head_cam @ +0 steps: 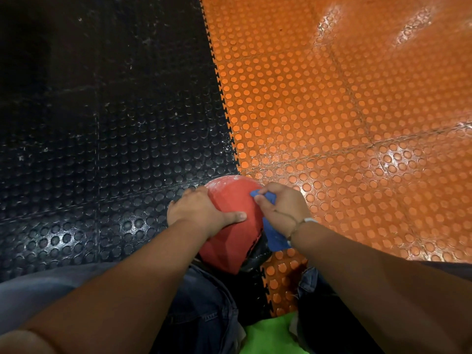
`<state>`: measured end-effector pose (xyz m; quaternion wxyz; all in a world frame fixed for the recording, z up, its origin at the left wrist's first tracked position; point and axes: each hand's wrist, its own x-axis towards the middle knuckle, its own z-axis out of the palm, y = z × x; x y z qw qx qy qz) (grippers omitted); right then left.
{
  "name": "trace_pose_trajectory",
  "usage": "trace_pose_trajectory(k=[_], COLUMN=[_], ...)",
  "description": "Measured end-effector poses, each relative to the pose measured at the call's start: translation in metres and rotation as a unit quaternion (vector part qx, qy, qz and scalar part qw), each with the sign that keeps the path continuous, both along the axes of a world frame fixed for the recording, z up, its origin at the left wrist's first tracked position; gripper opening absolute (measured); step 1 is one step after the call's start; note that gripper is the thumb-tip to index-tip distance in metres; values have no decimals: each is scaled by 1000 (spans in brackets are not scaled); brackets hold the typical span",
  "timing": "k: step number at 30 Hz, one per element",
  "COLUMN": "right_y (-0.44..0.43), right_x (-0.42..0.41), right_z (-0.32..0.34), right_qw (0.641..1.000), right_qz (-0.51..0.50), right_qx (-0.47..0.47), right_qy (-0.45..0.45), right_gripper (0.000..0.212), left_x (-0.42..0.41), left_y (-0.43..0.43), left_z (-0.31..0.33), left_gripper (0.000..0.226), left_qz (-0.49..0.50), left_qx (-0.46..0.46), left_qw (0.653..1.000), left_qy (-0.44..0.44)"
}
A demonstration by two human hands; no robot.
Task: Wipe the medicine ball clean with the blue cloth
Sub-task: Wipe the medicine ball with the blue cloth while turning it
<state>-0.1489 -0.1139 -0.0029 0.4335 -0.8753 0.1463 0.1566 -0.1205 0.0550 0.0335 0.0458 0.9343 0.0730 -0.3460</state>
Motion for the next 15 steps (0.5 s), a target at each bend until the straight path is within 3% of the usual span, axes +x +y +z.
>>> trace_pose_trajectory(k=[2,4,6,9,11,15], right_y=[-6,-22,-26,-5,0,-24], right_x=[-3,-2,-1,-2,-3,4], right_z=[-2,-5,-7,1,1,-5], right_qw=[999,994,990,998,994,988], right_qz=[30,18,-17,30,64,-6], right_qx=[-22,-84,-84,-45,-77,-122], right_qy=[-6,65,110,-8,-44,100], right_gripper=[14,18,19,17,18,20], left_x=[1,0,-1,1,2,-4], left_y=[2,3,1,-1,-2,-6], left_z=[0,0,0,-1,-1,0], left_gripper=[114,115,115,114,113,116], left_qz=[7,4,-3,-2,-1,-18], left_qx=[-5,-5,2,7,7,10], left_qw=[1000,1000,1000,1000,1000,1000], left_qy=[4,6,6,-2,-4,-6])
